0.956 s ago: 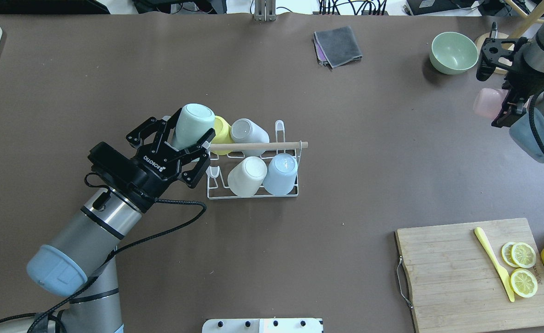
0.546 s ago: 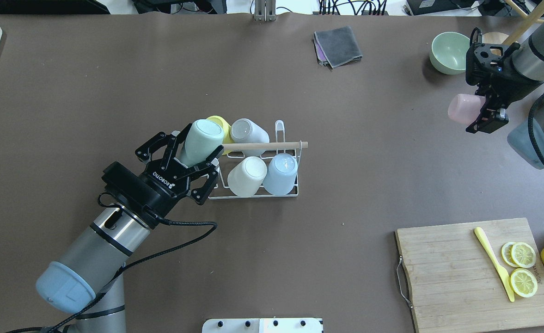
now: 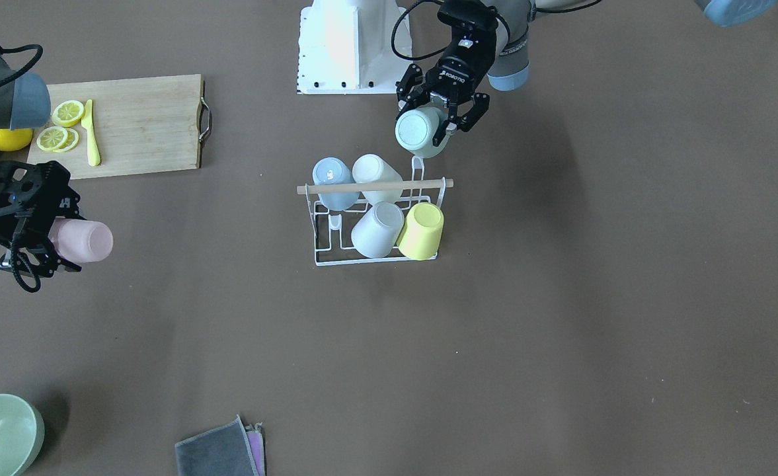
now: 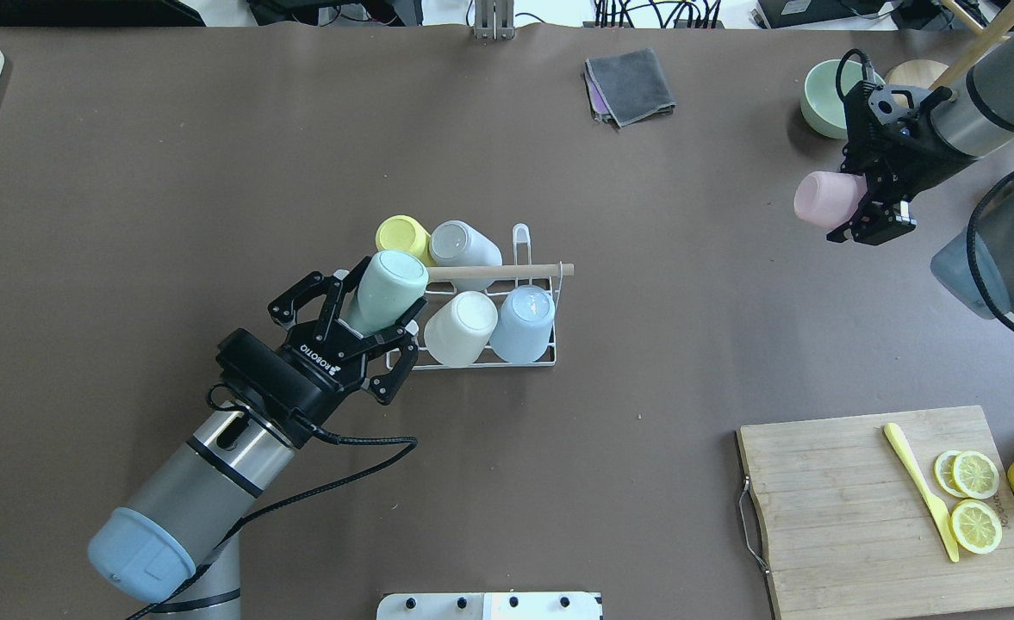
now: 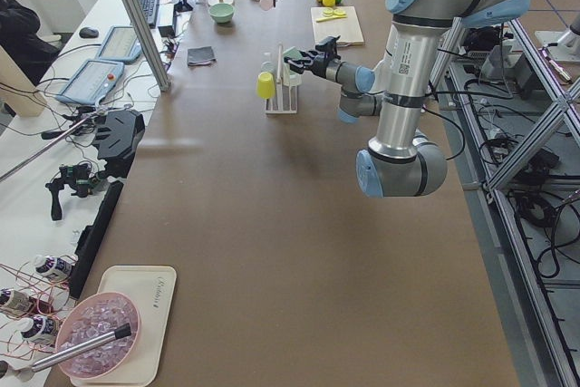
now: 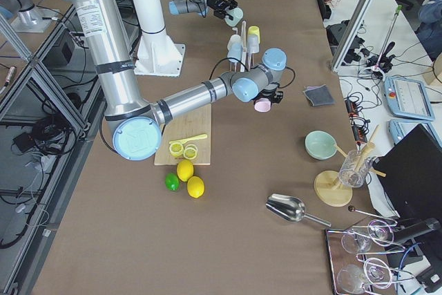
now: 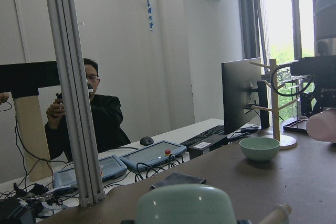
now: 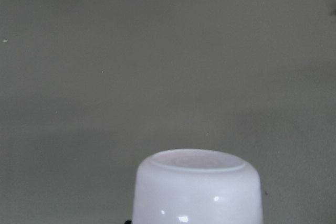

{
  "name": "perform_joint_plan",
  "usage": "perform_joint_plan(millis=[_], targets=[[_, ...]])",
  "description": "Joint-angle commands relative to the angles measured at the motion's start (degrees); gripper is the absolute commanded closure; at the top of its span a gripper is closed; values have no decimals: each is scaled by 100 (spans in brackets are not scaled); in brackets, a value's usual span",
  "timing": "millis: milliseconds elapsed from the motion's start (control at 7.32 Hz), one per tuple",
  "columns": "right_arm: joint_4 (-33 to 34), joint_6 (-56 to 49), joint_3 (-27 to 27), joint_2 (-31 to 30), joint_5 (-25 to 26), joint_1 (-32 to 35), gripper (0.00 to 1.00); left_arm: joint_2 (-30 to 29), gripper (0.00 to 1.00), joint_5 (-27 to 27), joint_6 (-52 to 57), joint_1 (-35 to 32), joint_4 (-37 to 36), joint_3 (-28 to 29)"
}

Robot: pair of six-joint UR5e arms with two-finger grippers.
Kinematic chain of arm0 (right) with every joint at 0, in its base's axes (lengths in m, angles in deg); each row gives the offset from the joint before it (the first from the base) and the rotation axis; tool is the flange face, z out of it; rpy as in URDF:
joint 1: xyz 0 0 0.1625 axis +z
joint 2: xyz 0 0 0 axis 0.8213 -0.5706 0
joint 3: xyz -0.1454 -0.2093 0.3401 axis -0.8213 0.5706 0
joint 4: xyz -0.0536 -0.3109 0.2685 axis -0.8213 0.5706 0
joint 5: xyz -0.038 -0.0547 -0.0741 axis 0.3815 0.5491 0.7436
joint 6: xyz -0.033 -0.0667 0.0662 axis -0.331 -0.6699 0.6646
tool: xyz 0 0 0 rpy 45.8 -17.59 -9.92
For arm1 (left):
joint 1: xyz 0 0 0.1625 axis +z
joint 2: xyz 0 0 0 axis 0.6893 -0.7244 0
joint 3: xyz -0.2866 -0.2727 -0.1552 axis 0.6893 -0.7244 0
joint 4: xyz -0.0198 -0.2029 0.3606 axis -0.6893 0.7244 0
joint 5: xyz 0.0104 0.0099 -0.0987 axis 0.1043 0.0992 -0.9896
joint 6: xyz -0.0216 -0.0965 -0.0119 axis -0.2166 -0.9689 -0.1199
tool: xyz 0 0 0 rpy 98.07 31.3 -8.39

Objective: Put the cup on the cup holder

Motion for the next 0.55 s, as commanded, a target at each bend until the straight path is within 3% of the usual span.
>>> perform_joint_plan(millis=[0, 273, 410], targets=[[-814, -32, 325, 330, 224, -143, 100, -59, 100, -3, -5, 16, -13, 128], [-1410, 421, 588, 480, 234, -213, 100, -112, 100, -3, 4, -10, -13, 129], [-2048, 877, 808, 499, 277, -249, 100, -155, 100, -12, 4, -28, -39, 138]])
